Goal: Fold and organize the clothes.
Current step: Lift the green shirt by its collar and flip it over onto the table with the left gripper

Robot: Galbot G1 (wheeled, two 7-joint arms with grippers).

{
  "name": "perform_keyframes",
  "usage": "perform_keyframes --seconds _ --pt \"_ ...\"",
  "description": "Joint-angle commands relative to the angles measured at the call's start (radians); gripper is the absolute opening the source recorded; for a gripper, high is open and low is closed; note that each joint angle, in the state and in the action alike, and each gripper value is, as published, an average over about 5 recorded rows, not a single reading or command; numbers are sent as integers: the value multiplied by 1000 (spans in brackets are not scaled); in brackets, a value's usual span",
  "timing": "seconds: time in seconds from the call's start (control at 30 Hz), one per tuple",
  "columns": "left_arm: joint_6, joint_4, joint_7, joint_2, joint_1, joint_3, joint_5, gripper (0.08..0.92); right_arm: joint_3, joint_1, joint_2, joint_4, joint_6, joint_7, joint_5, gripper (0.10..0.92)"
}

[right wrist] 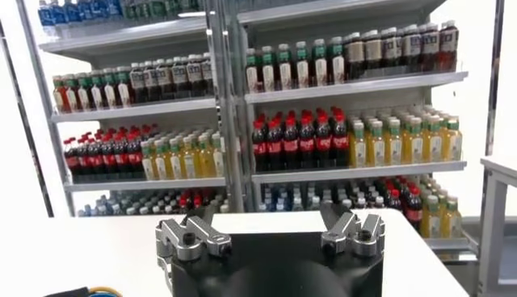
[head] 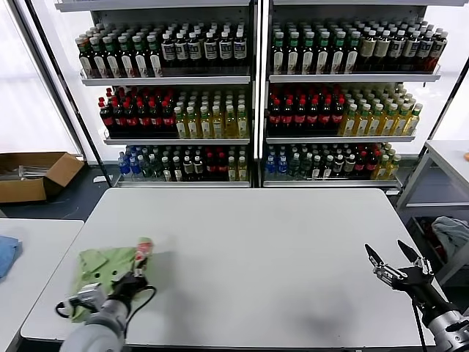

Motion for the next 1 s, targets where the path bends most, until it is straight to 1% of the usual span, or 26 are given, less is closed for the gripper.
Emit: perform_keyframes --seconds 0.03,0.13,0.33,0.43,0.57,0.67,0.77,0.93,1.0 --pt "-43 -46 -78 -62 -149 300 -270 111 -47 -20 16 23 -6 0 -43 823" --pt "-49 -69 -60 -66 -130 334 -269 111 -83 -15 23 33 -21 4 -64 823" --pt "-54 -64 -84 -98 -133 367 -244 111 -185 3 17 71 -86 39 -70 823" --pt "-73 -56 -73 -112 -146 362 -221 135 -268 32 12 91 -137 78 -52 823" --pt "-80 -113 -35 -105 -135 335 -216 240 -413 96 10 78 -191 152 -49 823" --pt "-73 -178 -3 -84 -108 279 -221 327 -551 165 22 43 -209 202 -66 823" --pt "-69 -228 12 -52 -72 189 -239 413 -691 234 45 -2 -220 235 -82 823" --pt "-69 -279 25 14 5 -2 -307 552 -871 325 110 -102 -241 271 -111 823" --pt "-71 -292 25 29 29 -37 -312 613 -927 355 137 -145 -244 283 -126 823"
